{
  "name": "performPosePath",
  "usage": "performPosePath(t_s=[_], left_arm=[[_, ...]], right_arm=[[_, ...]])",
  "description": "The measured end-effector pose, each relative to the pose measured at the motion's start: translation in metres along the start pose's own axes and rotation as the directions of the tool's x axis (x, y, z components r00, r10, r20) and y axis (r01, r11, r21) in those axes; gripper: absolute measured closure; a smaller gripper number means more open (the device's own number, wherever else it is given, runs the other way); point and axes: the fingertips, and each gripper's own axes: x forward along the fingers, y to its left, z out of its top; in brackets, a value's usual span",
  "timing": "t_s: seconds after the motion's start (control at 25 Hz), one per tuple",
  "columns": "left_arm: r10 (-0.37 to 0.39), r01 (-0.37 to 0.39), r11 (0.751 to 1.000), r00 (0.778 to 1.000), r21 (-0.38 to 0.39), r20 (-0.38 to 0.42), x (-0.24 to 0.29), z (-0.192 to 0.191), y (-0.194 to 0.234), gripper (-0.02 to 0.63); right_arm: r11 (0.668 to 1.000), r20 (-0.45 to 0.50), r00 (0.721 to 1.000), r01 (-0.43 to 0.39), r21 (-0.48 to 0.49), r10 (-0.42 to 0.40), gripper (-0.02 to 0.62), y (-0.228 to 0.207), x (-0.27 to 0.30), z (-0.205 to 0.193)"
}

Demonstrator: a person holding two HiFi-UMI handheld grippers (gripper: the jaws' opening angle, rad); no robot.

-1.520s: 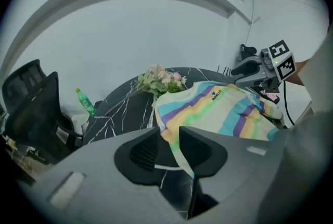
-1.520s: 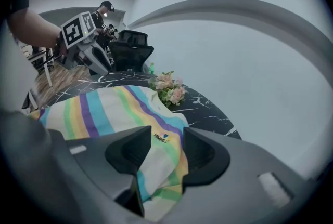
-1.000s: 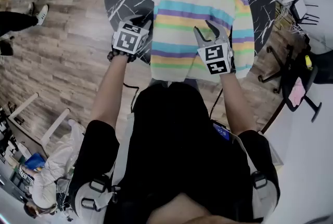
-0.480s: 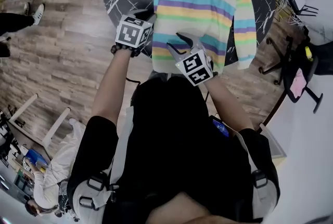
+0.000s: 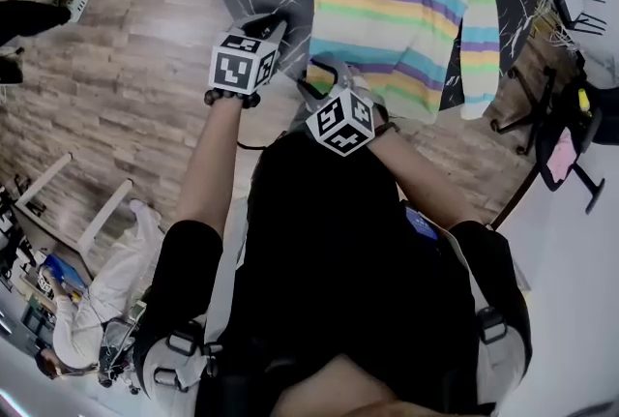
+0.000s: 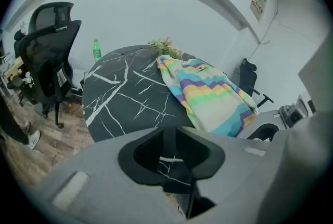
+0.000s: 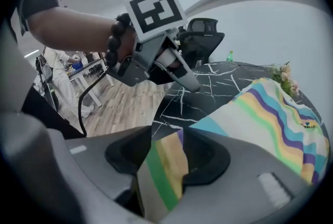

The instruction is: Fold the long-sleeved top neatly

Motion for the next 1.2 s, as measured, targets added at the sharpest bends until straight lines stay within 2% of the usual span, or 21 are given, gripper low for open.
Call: performPosePath(t_s=[0.12,0.28,0.32,0.44,0.48,0.64,0.8,0.92,1.04,1.12,1.2], left_arm=[[-0.016,0.016,1.000,1.000,-0.013,0.008,-0.006,-0.012,-0.003,0.522],[-0.034,0.034,0.999,0.999,-0.016,0.016,-0.012,-0.023,-0.009,0.522],[-0.041,0.041,0.999,0.999,-0.016,0.015,-0.012,-0.025,-0.010,0.522],[-0.056,0.056,0.998,0.998,-0.010,0.012,-0.012,-0.029,-0.015,0.522],[-0.060,0.060,0.998,0.998,-0.009,0.012,-0.012,-0.029,-0.015,0.522],[-0.073,0.073,0.997,0.997,-0.006,0.017,-0.005,-0.019,-0.017,0.522],[-0.096,0.096,0.995,0.995,0.013,0.016,0.009,-0.002,-0.025,0.522],[-0.111,0.112,0.993,0.994,0.037,-0.006,0.020,0.004,-0.035,0.520],[-0.125,0.127,0.990,0.991,0.054,-0.046,0.031,0.004,-0.043,0.506],[-0.148,0.152,0.987,0.986,0.050,-0.079,0.040,0.001,-0.051,0.485],[-0.158,0.164,0.985,0.981,0.049,-0.110,0.047,-0.002,-0.057,0.468]], right_arm=[[1.000,-0.042,0.999,0.018,0.005,-0.018,0.404,0.006,0.009,-0.011],[0.996,-0.077,0.996,0.040,0.081,-0.034,0.421,0.002,0.014,-0.021],[0.994,-0.080,0.996,0.048,0.101,-0.040,0.440,-0.001,0.014,-0.023],[0.980,-0.058,0.997,0.052,0.192,-0.041,0.566,-0.012,0.009,-0.024],[0.971,-0.040,0.998,0.050,0.234,-0.041,0.575,-0.016,0.007,-0.024],[0.924,0.066,0.992,0.071,0.377,-0.103,0.578,-0.037,-0.017,-0.017],[0.861,0.152,0.956,0.149,0.487,-0.252,0.578,-0.069,-0.058,-0.019],[0.797,0.142,0.920,0.230,0.559,-0.366,0.580,-0.097,-0.086,-0.036],[0.732,0.086,0.887,0.316,0.604,-0.454,0.580,-0.122,-0.107,-0.058],[0.692,0.063,0.877,0.329,0.642,-0.476,0.580,-0.132,-0.116,-0.070],[0.671,0.060,0.875,0.322,0.668,-0.480,0.580,-0.137,-0.120,-0.076]])
